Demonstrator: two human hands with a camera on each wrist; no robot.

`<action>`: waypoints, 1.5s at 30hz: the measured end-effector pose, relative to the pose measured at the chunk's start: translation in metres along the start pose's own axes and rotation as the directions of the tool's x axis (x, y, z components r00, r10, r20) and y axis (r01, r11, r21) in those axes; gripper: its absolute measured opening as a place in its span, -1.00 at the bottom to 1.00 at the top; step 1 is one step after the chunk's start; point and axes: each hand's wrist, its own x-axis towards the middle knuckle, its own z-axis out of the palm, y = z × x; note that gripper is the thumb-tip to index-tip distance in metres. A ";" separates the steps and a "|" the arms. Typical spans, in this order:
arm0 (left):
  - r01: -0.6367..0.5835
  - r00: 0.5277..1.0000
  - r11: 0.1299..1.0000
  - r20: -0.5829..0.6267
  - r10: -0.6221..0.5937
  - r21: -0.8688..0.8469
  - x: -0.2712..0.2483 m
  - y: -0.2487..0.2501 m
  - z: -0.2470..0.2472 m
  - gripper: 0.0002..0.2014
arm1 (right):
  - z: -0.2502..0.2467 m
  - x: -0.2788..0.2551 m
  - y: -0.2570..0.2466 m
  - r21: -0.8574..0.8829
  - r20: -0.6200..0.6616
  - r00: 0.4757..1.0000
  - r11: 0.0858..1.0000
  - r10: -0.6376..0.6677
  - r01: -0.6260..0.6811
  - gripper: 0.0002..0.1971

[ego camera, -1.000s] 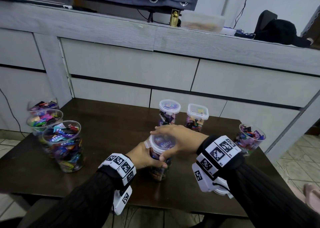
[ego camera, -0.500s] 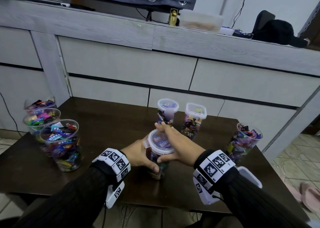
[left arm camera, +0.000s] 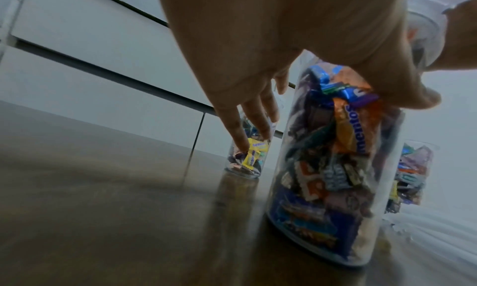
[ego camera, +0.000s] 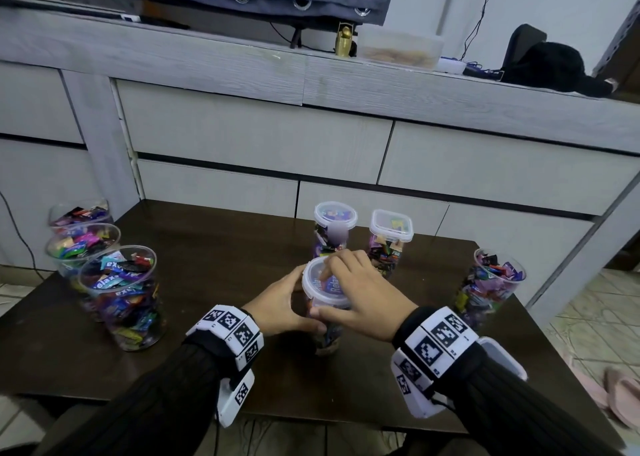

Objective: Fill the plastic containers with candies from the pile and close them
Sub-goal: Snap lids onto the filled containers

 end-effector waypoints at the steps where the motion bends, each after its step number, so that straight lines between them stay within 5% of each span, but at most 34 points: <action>1: 0.009 1.000 1.000 0.005 -0.009 0.001 0.002 0.001 0.002 0.05 | 0.002 0.000 -0.001 -0.018 -0.024 1.000 1.000 -0.004 0.004 -0.52; 7: 0.023 1.000 0.999 -0.013 -0.022 0.034 0.004 0.001 0.011 0.00 | 0.000 -0.002 0.001 -0.019 -0.018 0.997 0.997 -0.074 0.074 -0.64; 16: 0.069 0.993 0.992 -0.102 -0.059 0.102 -0.003 -0.008 0.002 -0.04 | -0.022 -0.016 0.019 0.158 0.196 0.980 0.987 -0.033 0.001 -0.59; 20: -0.010 0.995 1.000 -0.100 0.013 0.024 0.003 0.000 0.011 -0.11 | -0.025 -0.011 0.008 0.256 0.108 0.994 0.967 -0.020 -0.009 -0.61; 27: -0.063 0.990 0.998 -0.124 0.061 -0.011 0.006 -0.004 0.025 0.04 | -0.016 -0.007 -0.005 -0.048 0.059 0.997 0.997 -0.049 0.052 -0.55; 34: 0.019 0.992 1.000 -0.129 -0.017 0.015 -0.005 -0.006 0.014 -0.19 | -0.039 -0.014 0.008 0.198 0.184 0.976 0.977 -0.120 0.082 -0.53; 39: -0.007 0.999 1.000 -0.050 0.006 -0.027 0.005 0.003 0.017 0.06 | -0.035 -0.009 0.003 0.226 0.135 0.990 0.974 -0.043 0.012 -0.76; 45: -0.078 0.995 0.995 -0.064 0.074 -0.063 0.018 0.003 0.033 0.02 | -0.007 -0.009 -0.011 0.014 0.034 0.997 0.998 0.069 -0.069 -0.47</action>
